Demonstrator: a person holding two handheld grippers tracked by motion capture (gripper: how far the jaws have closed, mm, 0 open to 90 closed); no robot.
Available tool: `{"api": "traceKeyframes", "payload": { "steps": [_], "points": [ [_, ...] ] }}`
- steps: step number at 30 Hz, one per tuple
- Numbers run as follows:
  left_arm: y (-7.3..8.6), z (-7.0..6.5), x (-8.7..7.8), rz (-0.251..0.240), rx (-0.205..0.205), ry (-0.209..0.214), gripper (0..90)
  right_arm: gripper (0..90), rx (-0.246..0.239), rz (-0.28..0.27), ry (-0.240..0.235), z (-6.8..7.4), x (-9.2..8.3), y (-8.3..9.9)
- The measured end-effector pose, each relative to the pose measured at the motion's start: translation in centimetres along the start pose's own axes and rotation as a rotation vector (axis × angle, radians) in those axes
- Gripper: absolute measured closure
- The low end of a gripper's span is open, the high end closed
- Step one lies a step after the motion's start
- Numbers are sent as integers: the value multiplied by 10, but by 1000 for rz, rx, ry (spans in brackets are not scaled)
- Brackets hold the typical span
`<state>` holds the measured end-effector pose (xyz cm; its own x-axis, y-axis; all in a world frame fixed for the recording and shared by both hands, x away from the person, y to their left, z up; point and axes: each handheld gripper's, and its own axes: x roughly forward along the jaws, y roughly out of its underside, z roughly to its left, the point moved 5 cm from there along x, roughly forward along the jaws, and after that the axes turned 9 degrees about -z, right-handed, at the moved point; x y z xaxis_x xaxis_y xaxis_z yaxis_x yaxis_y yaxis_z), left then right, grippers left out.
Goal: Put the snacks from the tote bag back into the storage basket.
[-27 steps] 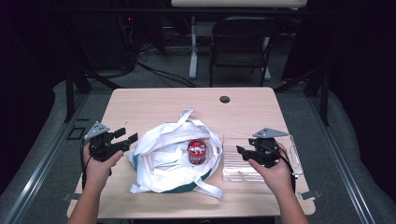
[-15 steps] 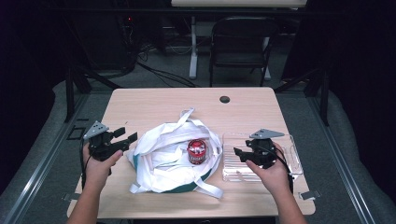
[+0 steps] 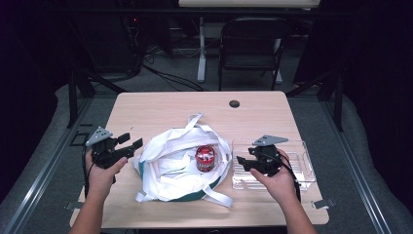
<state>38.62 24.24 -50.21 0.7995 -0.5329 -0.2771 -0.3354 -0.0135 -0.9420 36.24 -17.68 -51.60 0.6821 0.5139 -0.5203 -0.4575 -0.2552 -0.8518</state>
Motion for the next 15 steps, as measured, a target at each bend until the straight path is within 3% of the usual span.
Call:
{"api": "traceKeyframes", "payload": {
  "steps": [7,8,15],
  "points": [
    [0,-2,0,6,4,4,370,411,-43,-3,-26,14,7,-16],
    [0,-2,0,3,3,1,370,407,-51,-9,-49,19,10,-23],
    [0,-1,0,-1,1,3,370,407,-94,30,-78,32,26,-34]
  ]
}}
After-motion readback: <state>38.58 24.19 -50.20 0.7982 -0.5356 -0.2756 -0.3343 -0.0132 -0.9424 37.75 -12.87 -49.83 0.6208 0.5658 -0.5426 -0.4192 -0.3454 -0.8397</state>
